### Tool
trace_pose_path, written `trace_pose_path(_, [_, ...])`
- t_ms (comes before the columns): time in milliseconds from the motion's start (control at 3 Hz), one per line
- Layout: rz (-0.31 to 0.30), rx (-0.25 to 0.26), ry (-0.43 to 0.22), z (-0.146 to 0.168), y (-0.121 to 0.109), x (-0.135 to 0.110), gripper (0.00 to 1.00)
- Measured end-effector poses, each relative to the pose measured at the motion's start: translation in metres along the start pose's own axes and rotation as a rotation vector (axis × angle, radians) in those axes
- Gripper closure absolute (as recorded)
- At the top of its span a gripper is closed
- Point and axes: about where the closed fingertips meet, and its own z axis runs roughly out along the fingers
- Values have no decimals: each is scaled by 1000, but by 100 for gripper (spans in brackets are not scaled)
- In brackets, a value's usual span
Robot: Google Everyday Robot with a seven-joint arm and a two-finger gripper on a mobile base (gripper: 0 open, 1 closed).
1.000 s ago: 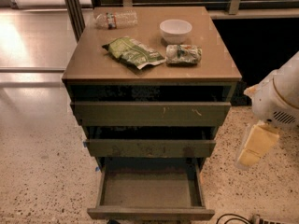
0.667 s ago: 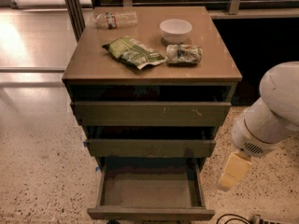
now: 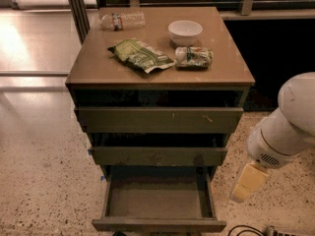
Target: Close bottom drawer
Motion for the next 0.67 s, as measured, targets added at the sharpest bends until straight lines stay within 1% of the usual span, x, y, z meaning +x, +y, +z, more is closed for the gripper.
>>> trace_pose_path(333, [55,-28,50,47,-18,30,0])
trace_pose_path(667, [108,-103,80,119,-32,63,0])
